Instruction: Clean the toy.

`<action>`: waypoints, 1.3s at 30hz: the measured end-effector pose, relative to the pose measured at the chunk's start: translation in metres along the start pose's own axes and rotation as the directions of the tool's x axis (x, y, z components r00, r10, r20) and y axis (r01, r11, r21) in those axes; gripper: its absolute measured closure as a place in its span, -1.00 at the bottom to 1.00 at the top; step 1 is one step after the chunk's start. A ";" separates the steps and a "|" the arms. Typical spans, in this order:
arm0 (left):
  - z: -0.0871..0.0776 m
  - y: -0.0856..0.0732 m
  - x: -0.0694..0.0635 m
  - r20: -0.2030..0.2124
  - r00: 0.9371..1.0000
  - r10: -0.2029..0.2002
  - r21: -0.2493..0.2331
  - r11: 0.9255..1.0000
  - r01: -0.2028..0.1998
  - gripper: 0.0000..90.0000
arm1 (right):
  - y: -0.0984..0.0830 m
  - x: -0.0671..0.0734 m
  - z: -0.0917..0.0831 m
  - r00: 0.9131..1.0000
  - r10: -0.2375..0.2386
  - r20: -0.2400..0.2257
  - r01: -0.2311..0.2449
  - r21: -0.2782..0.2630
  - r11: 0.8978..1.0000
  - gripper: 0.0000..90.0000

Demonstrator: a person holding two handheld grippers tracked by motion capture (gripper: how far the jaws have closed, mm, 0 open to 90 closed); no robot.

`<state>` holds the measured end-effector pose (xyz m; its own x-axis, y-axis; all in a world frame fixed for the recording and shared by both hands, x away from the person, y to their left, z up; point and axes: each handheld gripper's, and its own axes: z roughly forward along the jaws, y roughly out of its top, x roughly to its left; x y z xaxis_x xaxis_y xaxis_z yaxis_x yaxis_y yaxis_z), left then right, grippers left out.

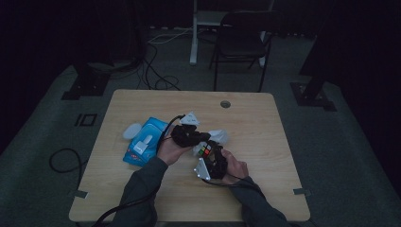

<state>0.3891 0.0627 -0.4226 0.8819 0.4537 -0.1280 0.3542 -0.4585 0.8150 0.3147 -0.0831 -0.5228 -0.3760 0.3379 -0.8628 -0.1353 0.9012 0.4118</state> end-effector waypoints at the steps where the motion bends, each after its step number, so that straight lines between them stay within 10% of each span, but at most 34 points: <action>1: -0.001 -0.001 -0.001 0.002 1.000 0.001 0.002 1.000 -0.001 0.98 | 0.000 0.000 0.000 1.000 0.000 0.001 0.000 0.000 1.000 -0.24; 10: -0.007 -0.004 -0.002 0.045 0.999 -0.018 -0.024 1.000 0.019 0.57 | 0.000 0.000 0.000 1.000 -0.001 0.006 0.001 0.000 1.000 -0.24; 22: 0.001 -0.009 0.013 -0.060 0.998 -0.030 0.001 1.000 0.030 0.35 | 0.001 0.001 -0.001 1.000 -0.007 0.004 0.007 -0.007 1.000 -0.24; 39: 0.021 0.000 0.021 -0.061 0.998 -0.012 0.076 0.997 0.017 0.96 | 0.002 0.003 -0.003 1.000 -0.029 0.009 0.030 -0.023 0.999 -0.24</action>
<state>0.4145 0.0558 -0.4370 0.8568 0.5053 -0.1028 0.3914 -0.5075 0.7676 0.3107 -0.0806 -0.5237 -0.3636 0.3137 -0.8772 -0.1676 0.9042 0.3928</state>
